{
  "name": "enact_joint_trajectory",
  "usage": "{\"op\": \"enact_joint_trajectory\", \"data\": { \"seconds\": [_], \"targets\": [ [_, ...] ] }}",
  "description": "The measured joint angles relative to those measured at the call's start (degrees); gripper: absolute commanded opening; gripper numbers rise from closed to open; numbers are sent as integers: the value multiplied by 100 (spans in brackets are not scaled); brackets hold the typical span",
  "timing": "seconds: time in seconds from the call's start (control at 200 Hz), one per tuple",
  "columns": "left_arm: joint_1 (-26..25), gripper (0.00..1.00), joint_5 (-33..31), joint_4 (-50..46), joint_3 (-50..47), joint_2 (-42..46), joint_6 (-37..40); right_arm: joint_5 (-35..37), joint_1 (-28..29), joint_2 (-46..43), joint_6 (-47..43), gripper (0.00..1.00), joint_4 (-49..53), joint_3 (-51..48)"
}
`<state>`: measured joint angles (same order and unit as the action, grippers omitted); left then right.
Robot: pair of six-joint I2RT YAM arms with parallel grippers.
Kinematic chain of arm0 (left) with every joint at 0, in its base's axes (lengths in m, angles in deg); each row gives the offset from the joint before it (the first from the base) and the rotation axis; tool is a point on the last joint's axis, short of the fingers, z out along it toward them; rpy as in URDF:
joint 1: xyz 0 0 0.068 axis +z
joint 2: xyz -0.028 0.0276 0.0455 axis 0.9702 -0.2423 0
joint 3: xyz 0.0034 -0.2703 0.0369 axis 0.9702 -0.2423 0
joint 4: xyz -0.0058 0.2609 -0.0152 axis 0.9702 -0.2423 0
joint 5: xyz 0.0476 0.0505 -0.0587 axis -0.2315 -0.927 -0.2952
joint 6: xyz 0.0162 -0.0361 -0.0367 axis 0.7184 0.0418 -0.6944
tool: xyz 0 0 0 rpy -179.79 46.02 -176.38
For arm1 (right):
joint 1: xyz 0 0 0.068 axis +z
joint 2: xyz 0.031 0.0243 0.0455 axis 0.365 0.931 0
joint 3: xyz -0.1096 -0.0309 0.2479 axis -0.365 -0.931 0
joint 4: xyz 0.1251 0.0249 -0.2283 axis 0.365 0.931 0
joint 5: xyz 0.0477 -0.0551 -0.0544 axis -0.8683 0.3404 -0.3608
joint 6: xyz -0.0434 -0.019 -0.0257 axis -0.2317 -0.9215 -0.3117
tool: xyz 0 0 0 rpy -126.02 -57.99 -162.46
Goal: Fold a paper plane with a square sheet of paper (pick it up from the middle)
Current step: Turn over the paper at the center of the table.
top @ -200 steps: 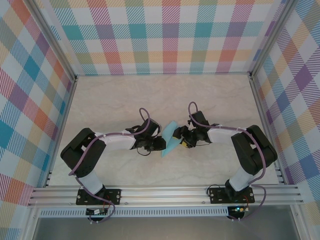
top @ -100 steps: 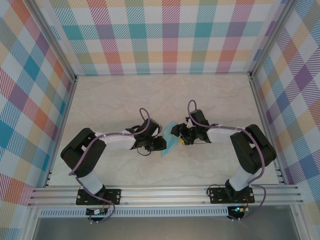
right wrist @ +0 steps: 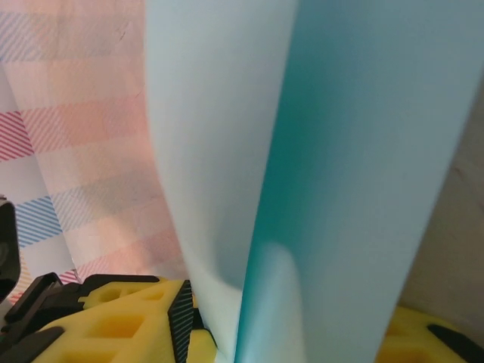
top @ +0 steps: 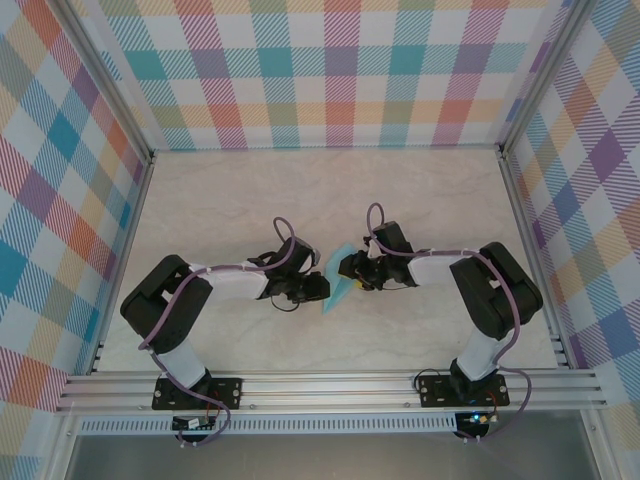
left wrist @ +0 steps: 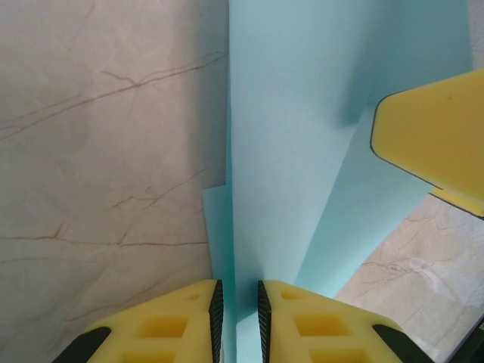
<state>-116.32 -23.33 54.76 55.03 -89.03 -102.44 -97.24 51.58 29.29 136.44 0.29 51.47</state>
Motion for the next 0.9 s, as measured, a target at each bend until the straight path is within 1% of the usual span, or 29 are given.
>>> {"op": "enact_joint_trajectory", "data": {
  "seconds": [0.19,0.345,0.425,0.565,0.67,0.82,0.9],
  "targets": [
    [15,22,7,4,-37,0,-48,-57,22,81,-94,38,-127,4],
    [22,22,7,4,-37,0,-92,-96,24,146,-188,34,-214,7],
    [28,22,7,4,-37,-7,-109,-107,26,201,-229,30,-234,33],
    [31,22,7,4,-37,-7,-129,-181,31,315,-258,28,-354,76],
    [31,22,7,4,-37,-7,-136,-186,33,332,-304,21,-409,87],
    [31,23,2,20,-52,2,-151,-184,33,339,-417,9,-365,157],
    [33,24,-31,50,-127,85,-155,-179,33,337,-492,6,-254,232]
  ]
}}
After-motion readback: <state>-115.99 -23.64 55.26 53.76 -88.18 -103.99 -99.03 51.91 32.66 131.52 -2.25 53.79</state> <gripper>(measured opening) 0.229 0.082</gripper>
